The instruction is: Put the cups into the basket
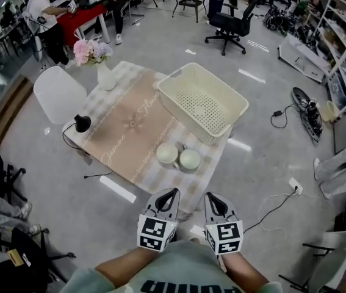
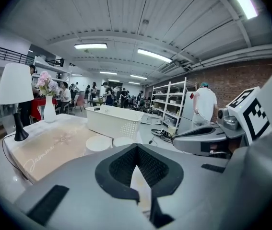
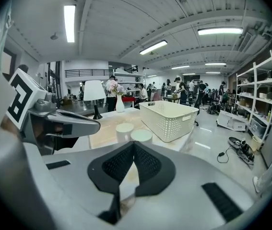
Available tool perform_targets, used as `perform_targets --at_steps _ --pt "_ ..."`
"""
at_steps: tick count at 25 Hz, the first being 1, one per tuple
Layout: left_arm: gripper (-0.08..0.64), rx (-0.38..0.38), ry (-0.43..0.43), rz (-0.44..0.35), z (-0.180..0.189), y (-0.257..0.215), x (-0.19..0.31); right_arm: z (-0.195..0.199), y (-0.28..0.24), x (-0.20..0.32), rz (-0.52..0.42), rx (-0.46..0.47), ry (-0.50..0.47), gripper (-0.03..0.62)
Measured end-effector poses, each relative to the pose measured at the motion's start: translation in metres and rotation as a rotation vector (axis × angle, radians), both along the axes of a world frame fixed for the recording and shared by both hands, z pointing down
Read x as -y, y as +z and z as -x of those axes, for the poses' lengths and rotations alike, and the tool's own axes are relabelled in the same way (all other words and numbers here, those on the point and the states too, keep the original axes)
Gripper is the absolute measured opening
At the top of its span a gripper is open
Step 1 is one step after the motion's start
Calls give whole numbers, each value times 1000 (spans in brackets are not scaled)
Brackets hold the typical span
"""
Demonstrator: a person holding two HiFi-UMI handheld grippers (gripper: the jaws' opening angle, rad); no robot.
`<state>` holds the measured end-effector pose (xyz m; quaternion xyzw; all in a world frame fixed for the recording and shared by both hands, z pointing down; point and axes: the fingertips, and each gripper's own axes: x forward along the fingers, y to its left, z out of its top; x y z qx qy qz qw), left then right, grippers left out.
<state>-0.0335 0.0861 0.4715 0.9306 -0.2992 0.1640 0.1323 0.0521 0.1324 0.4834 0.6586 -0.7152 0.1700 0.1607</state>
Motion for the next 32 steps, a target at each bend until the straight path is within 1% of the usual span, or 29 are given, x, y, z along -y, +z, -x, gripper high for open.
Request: perform_targets --at_steps 9,16,18,19,20,21,23,28,32 --pt "2 -47 44 15 -8 6 56 -2 4 51 45 -58 3 12" --pt "2 -60 51 25 -5 5 84 -2 -2 79 49 -63 -46 14" --pt "2 -62 52 28 -4 5 89 -3 -2 83 51 -55 -60 33" --pt "2 -63 53 27 -3 4 92 -3 -2 85 54 -52 -65 56" --pt "2 -63 53 26 -2 3 95 -3 -1 87 58 -50 -72 101" --pt "2 -63 51 23 -1 2 99 -1 0 89 61 -51 -82 132" --pt "2 -65 44 19 1 -1 105 3 2 92 68 -56 -110 158" --pt "2 -56 19 13 4 -3 112 13 5 100 75 -54 -236 258" --pt "2 -39 -24 22 4 1 117 10 9 109 99 -83 -321 293"
